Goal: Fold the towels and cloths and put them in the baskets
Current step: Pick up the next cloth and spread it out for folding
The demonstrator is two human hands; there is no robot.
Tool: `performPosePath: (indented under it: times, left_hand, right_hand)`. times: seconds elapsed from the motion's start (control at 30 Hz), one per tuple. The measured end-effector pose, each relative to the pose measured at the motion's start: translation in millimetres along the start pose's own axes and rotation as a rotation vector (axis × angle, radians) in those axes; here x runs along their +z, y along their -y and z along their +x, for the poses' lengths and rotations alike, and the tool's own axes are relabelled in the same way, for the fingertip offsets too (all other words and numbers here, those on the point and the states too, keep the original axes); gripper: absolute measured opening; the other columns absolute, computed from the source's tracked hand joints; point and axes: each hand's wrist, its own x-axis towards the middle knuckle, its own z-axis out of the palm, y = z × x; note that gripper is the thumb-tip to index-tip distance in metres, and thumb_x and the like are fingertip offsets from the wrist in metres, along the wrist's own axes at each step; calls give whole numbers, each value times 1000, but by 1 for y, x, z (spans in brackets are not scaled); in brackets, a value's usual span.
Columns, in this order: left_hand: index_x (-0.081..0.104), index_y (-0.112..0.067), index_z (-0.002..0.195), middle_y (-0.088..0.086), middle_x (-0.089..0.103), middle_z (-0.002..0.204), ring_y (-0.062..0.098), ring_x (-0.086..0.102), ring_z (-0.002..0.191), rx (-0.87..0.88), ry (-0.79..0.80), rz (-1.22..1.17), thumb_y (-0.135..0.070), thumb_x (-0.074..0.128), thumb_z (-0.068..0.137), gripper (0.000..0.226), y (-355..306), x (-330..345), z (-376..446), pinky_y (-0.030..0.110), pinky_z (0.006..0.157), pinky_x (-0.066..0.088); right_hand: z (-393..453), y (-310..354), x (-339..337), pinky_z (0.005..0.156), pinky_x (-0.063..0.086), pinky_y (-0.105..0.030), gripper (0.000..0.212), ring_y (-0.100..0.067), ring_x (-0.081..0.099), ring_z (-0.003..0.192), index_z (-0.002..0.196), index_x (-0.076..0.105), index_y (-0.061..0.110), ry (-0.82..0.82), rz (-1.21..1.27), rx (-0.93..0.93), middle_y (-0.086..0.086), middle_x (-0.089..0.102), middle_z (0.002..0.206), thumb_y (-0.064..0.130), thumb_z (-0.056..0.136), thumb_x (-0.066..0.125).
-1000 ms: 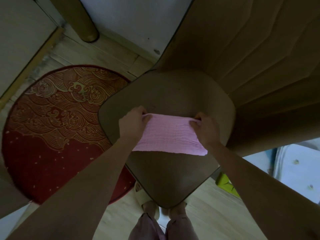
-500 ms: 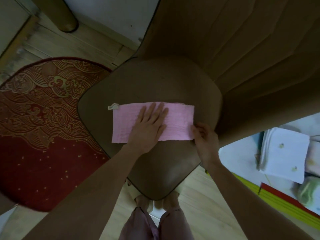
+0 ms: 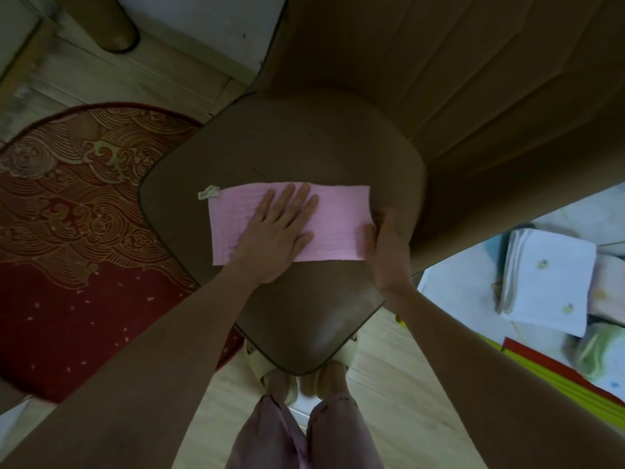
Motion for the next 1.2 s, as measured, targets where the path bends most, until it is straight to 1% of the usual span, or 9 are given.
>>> performPosePath:
  times: [0.13, 0.27, 0.4, 0.53, 0.67, 0.93, 1.03, 1.13, 1.2]
  left_hand:
    - [15, -14, 152, 10, 9, 160, 24, 6, 147, -171, -219, -221, -42, 17, 102, 57, 2, -17, -22, 43, 120, 4]
    - [44, -5, 136, 18, 43, 137, 30, 41, 125, -731, -600, -460, -30, 42, 99, 46, 11, -23, -60, 43, 105, 34]
    - [53, -3, 124, 7, 58, 115, 19, 54, 103, -1005, -648, -781, -31, 48, 98, 38, 18, -24, -72, 35, 93, 45]
    - [60, -11, 112, -5, 61, 94, 3, 54, 78, -939, -633, -855, -33, 51, 97, 28, 11, -31, -61, 4, 65, 40]
    - [60, -15, 106, -9, 58, 86, 2, 52, 71, -953, -636, -853, -37, 52, 96, 25, 5, -24, -49, 16, 62, 41]
    - [50, -19, 126, -2, 62, 114, 12, 59, 97, -912, -570, -695, -38, 51, 96, 36, 29, -17, -45, 32, 80, 49]
    - [50, -12, 130, 8, 55, 125, 22, 53, 112, -913, -642, -443, -41, 45, 96, 45, 33, -23, -49, 38, 91, 44]
    - [50, -16, 134, 9, 49, 140, 25, 42, 129, -576, -568, -200, -30, 41, 98, 40, 29, -34, -35, 42, 104, 32]
    - [43, -17, 142, 8, 39, 150, 27, 29, 141, -349, -337, -104, -32, 29, 100, 46, 28, -29, -22, 47, 115, 21]
  right_hand:
    - [-1, 27, 9, 97, 40, -46, 35, -34, 52, 113, 128, 48, 10, -297, -393, -238, -15, 55, 127, 28, 99, 44]
    - [6, 48, 46, 116, 11, -43, 51, -31, 25, 143, 147, 31, 8, -60, -381, -495, -16, 30, 153, 29, 100, 37]
    - [13, 48, 71, 118, -4, -38, 57, -26, 7, 148, 153, 13, 15, 74, -461, -454, -13, 12, 159, 37, 102, 26]
    - [14, 46, 78, 119, -5, -40, 60, -25, 0, 148, 154, 6, 19, 70, -495, -438, -11, 5, 160, 42, 101, 22]
    - [13, 48, 79, 120, 0, -44, 61, -26, 0, 148, 154, 7, 19, 64, -493, -423, -12, 5, 160, 46, 100, 18]
    - [15, 42, 73, 118, -10, -36, 64, -21, -6, 148, 154, 2, 23, 127, -527, -444, -7, -3, 161, 51, 99, 15]
    - [15, 45, 68, 117, -15, -33, 63, -19, -7, 148, 154, 4, 22, 133, -495, -457, -6, -2, 161, 51, 99, 15]
    - [17, 54, 62, 117, -15, -28, 63, -18, -3, 148, 154, 10, 18, 129, -472, -533, -7, 3, 160, 47, 99, 20]
    - [21, 54, 61, 118, -13, -30, 62, -19, 1, 148, 153, 12, 16, 151, -522, -611, -7, 6, 160, 46, 99, 19]
